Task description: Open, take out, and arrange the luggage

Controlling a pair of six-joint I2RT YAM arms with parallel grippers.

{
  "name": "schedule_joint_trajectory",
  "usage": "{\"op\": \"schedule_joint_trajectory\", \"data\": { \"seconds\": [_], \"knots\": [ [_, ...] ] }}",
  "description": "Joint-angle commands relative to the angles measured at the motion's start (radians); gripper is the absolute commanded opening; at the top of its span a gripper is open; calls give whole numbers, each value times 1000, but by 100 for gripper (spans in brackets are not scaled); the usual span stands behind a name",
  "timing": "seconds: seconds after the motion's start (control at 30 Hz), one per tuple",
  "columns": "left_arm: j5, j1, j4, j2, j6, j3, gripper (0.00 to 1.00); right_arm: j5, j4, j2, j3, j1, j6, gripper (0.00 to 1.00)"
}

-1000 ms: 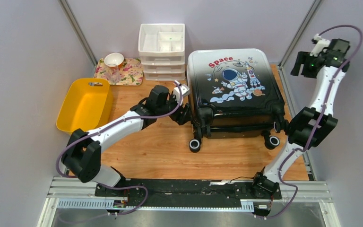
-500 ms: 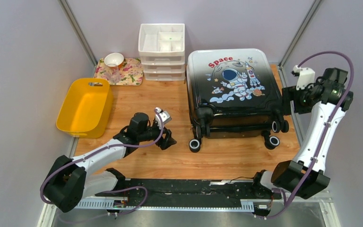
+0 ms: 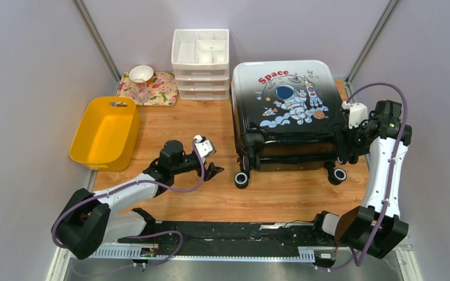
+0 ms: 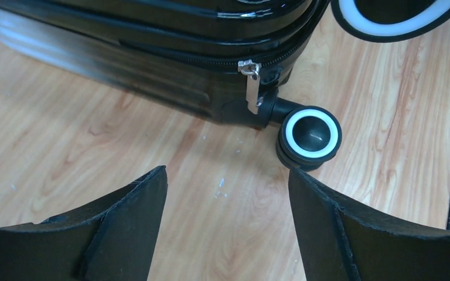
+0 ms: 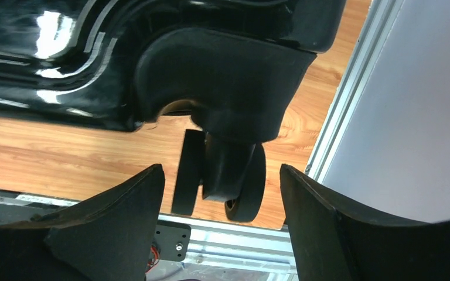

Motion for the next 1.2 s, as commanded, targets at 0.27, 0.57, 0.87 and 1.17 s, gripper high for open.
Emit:
{"op": "schedule_joint_trajectory", "data": {
  "seconds": [0.27,0.57,0.87,1.17],
  "knots": [
    [26,-73,411,153,-57,-46,82,32,90,36,-77,11,49,60],
    [-127,-171,600,295,-83,-17,62,55,99,28,-120,11,62,46],
    [-175,-205,678,375,-106,19,59,69,111,39,-140,13,74,45],
    [-210,-228,701,414,-101,40,45,72,110,53,-142,17,85,45]
  ]
}}
